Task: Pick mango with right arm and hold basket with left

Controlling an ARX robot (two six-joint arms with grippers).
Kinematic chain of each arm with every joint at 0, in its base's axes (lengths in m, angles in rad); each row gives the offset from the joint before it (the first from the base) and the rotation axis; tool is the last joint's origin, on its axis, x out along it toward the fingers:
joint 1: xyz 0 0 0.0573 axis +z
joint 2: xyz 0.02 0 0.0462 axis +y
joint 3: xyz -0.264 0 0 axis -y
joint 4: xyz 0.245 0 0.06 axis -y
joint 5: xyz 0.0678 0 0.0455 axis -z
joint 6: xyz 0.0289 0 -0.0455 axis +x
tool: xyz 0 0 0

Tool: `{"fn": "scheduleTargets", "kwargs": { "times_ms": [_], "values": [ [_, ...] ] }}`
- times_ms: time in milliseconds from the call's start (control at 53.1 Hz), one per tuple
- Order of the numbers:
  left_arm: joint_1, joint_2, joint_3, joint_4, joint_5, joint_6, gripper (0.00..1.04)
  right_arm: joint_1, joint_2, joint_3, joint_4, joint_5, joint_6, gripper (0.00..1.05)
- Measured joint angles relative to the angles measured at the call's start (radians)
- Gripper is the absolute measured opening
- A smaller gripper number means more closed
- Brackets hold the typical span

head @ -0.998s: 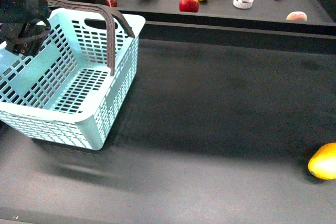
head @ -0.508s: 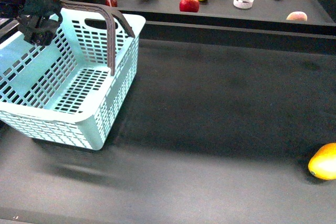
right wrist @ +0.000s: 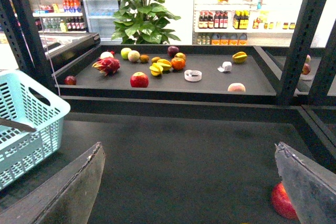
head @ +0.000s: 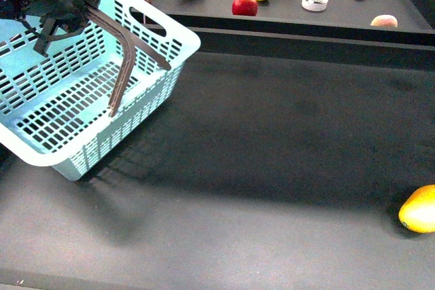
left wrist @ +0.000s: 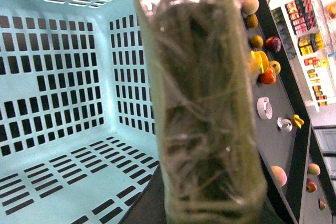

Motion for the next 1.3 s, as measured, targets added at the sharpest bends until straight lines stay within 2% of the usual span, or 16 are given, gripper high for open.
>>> {"fn": "scheduleTargets", "kwargs": {
  "times_ms": [207, 395, 546, 772, 998, 1299],
  "values": [
    [-0.022, -0.13, -0.149, 0.027, 0.04, 0.044, 0.08, 0.0, 0.0, 0.0, 0.0, 0.0, 0.0, 0.97],
    [-0.06, -0.274, -0.325, 0.144, 0.135, 0.166, 0.08, 0.0, 0.0, 0.0, 0.0, 0.0, 0.0, 0.97],
    [-0.11, -0.375, -0.459, 0.266, 0.251, 0.271, 0.08, 0.0, 0.0, 0.0, 0.0, 0.0, 0.0, 0.97],
    [-0.201, -0.48, -0.592, 0.348, 0.356, 0.459, 0.08, 0.0, 0.0, 0.0, 0.0, 0.0, 0.0, 0.97],
    [-0.309, -0.525, -0.675, 0.367, 0.398, 0.613, 0.08, 0.0, 0.0, 0.0, 0.0, 0.0, 0.0, 0.97],
    [-0.372, -0.523, -0.691, 0.401, 0.413, 0.616, 0.08, 0.0, 0.0, 0.0, 0.0, 0.0, 0.0, 0.97]
  ]
}}
